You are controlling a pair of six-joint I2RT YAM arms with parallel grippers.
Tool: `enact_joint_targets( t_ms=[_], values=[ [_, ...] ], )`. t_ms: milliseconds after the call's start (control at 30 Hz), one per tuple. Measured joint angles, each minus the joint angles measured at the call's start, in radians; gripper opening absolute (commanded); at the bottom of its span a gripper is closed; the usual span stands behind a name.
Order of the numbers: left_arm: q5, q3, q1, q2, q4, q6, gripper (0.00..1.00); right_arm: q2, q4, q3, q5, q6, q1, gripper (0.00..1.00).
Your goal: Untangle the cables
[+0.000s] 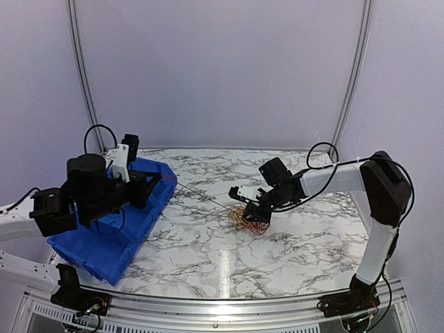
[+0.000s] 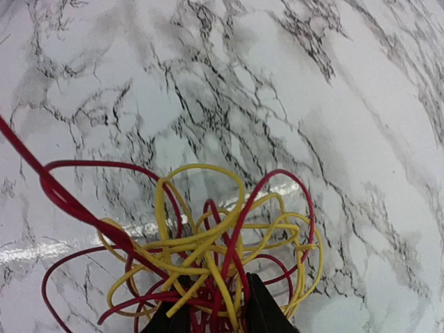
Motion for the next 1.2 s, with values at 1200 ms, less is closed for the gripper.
enact_joint_targets(
  t_ms=[1200],
  values=[
    [-0.095,0.087,0.003,-0.074,-0.197,0.027,0.10,-0.320,-0.142,-0.025,0.154,-0.089,0.039,0.62]
  ],
)
